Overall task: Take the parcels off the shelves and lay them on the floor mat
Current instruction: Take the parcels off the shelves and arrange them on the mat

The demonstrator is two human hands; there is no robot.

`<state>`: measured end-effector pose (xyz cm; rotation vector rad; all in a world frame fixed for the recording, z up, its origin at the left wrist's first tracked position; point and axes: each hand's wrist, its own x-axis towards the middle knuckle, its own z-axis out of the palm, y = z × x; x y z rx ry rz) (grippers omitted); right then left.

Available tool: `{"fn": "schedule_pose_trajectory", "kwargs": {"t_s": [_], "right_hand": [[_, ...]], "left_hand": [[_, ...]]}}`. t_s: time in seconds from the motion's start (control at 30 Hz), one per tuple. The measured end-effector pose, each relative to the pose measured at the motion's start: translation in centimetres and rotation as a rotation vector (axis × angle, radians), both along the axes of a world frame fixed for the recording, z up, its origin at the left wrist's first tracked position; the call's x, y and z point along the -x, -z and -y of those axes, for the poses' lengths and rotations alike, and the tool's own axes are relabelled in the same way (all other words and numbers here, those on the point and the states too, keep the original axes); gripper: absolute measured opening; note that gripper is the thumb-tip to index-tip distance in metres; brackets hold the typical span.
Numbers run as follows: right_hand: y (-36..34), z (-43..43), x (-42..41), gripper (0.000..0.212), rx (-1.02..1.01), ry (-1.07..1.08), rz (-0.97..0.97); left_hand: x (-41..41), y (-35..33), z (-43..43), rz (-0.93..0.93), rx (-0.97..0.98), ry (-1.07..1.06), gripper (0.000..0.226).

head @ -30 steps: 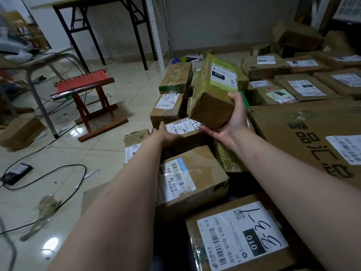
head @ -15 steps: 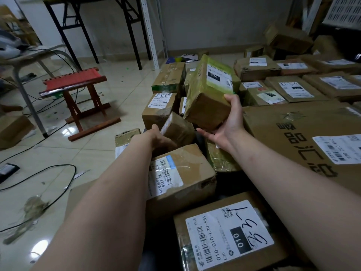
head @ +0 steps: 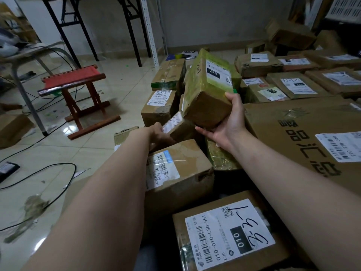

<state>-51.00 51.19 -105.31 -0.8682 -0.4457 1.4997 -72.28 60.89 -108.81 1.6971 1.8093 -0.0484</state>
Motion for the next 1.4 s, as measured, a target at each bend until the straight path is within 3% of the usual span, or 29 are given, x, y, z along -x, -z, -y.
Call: {"fn": "schedule_pose_trajectory", "kwargs": {"t_s": [0.07, 0.17, 0.4, 0.57, 0.67, 0.77, 0.9, 1.0, 1.07, 1.2, 1.4], "right_hand": [[0.2, 0.0, -0.1, 0.053, -0.013, 0.004, -0.015], [0.4, -0.1, -0.1, 0.053, -0.031, -0.004, -0.028], [0.5, -0.1, -0.2, 0.06, -0.039, -0.012, -0.034], [0.5, 0.2, -0.1, 0.061, -0.044, -0.012, -0.037], [0.6, 0.2, -0.2, 0.062, -0.048, -0.01, -0.046], [0.6, 0.3, -0.2, 0.06, -0.055, -0.003, -0.058], [0.5, 0.4, -0.2, 0.057, -0.055, -0.003, -0.059], [0.6, 0.6, -0.2, 0.057, -0.05, 0.002, -0.05], [0.6, 0.6, -0.1, 0.057, -0.045, 0.008, -0.037], [0.6, 0.7, 0.0, 0.057, -0.041, 0.015, -0.019], [0.7, 0.6, 0.0, 0.06, -0.041, 0.022, -0.012]], "left_hand": [[0.7, 0.2, -0.2, 0.005, -0.013, -0.059, 0.135], [1.0, 0.5, -0.7, 0.063, 0.001, -0.063, 0.137], [0.2, 0.6, -0.8, -0.121, -0.03, 0.032, 0.098], [-0.1, 0.0, -0.3, -0.109, 0.002, 0.058, 0.108], [-0.2, -0.8, 0.5, -0.173, -0.093, -0.044, 0.132], [-1.0, -0.7, 1.5, -0.015, -0.082, -0.207, 0.142], [-3.4, -0.2, 2.3, 0.06, -0.136, -0.173, 0.119], [-3.4, -0.7, 2.5, 0.104, 0.031, -0.084, 0.125], [-2.9, -1.0, 2.7, -0.016, 0.049, -0.084, 0.113], [-1.6, -0.9, 2.4, -0.268, -0.282, -0.222, 0.062], [1.4, -1.7, 4.0, -0.389, -0.139, -0.367, 0.063]]}}
